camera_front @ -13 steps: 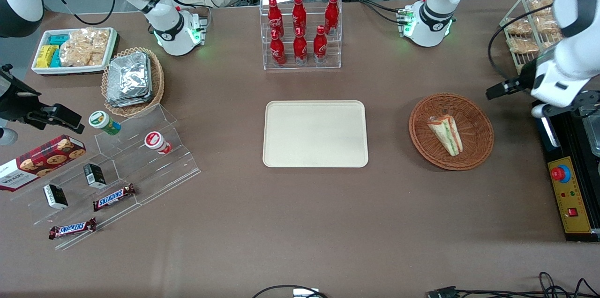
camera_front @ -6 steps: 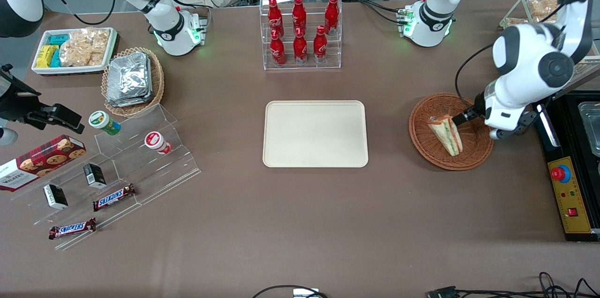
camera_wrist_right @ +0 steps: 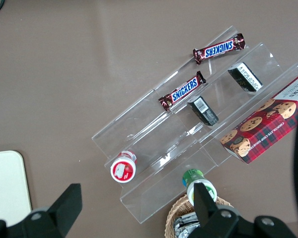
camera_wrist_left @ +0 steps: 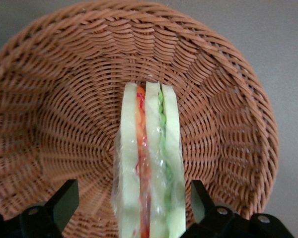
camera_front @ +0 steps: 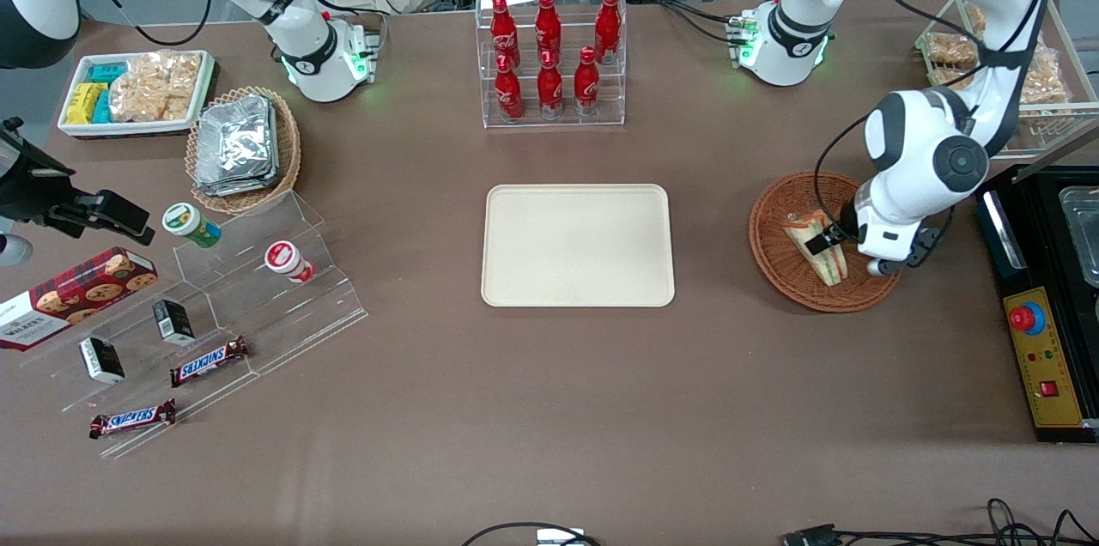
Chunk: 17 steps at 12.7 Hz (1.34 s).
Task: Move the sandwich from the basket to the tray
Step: 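Lower the open left gripper around the wrapped sandwich and close it, then lift the sandwich out of the basket with the left gripper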
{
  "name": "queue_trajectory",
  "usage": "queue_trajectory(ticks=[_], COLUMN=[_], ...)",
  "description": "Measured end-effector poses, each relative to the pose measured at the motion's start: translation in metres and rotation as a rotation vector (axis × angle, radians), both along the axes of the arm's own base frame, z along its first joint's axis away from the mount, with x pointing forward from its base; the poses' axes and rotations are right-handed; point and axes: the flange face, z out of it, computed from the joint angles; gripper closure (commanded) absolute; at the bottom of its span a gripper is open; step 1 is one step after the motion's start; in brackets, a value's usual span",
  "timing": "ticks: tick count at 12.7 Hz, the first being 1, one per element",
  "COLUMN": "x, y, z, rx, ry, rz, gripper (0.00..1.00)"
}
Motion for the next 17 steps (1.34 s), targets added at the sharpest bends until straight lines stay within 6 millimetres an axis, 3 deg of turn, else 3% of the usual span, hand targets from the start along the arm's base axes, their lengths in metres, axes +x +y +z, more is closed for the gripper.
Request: queue_trajectory(ticks=[1,3,4,8,10,12,17], x=[0.0,0.0,0.0,0.003,0.004,0.01,0.008], y=[-0.003,-0.008,-0.009,-0.011,-0.012,-0.016,-0.03], z=[-0.005,-0.007,-0.007,-0.002,0.02,0.082,0.301], rx=[-0.001,0.0,0.0,0.001,0.006,0.015,0.012], ry=[0.003,0.004,0.004,0.0,0.046,0.106,0.137], rz=[0.003,0.005,0.005,0.003,-0.004,-0.027,-0.197], gripper=[0.22,0.79,1.0,1.0,1.0,1.0,1.0])
